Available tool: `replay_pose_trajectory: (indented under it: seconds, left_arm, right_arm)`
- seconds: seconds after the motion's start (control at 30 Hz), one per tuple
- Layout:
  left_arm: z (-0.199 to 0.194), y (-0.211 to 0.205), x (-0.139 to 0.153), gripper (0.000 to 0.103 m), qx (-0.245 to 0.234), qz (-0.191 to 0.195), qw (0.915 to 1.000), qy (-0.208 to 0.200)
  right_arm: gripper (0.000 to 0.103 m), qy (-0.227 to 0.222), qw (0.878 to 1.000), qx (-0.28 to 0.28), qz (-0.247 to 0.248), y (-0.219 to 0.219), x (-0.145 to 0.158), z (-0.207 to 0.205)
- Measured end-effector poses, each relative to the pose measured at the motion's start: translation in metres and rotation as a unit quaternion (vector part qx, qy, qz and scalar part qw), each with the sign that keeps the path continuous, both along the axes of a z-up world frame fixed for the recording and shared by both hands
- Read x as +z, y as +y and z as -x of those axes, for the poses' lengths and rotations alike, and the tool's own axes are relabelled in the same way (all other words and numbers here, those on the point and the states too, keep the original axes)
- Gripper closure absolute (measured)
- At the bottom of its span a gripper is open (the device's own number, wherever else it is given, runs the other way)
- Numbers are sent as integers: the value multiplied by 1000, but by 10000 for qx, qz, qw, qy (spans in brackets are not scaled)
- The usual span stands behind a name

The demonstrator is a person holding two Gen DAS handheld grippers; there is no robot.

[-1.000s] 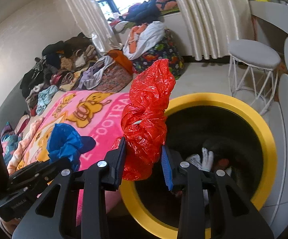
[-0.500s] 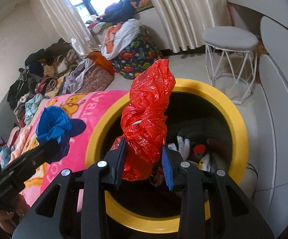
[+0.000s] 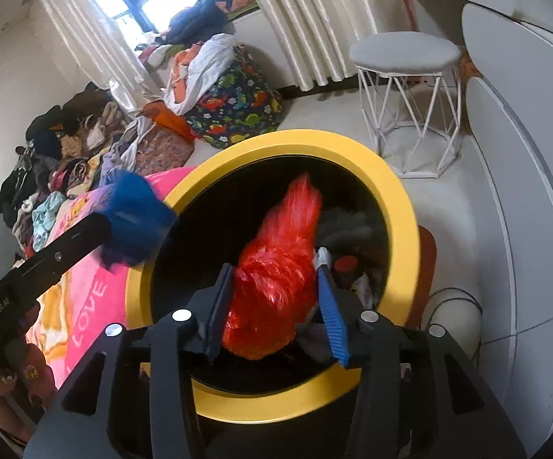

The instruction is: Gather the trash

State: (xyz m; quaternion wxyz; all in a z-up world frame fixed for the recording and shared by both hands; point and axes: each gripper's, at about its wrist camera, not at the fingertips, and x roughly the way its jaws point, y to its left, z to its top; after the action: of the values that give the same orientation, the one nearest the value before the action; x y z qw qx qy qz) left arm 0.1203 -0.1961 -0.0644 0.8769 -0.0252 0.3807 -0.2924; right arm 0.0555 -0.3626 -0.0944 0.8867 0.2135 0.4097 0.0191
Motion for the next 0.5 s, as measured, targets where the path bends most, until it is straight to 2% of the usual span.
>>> replay_pose_trajectory:
  seconds: [0.1, 0.17, 0.3, 0.37, 0.5]
  left_arm:
    - [0, -1, 0, 56, 12, 0, 10000, -2]
    - [-1, -2, 0, 45, 36, -23, 10000, -11]
    - [-1, 0, 1, 35, 96, -41, 9999, -48]
    - [1, 2, 3, 23, 143, -48, 9999, -70]
    - [4, 15, 7, 12, 299, -11, 9995, -93]
  right_arm:
    - [53, 6, 9999, -44, 123, -1, 0, 7]
    - [51, -13, 9997, -76, 225, -2, 1, 12]
    - [45, -68, 9987, -64, 494, -2, 4, 15]
    - [42, -101, 9985, -64, 540, 0, 6, 17]
    - [30, -185, 9974, -8, 700, 7, 11, 20]
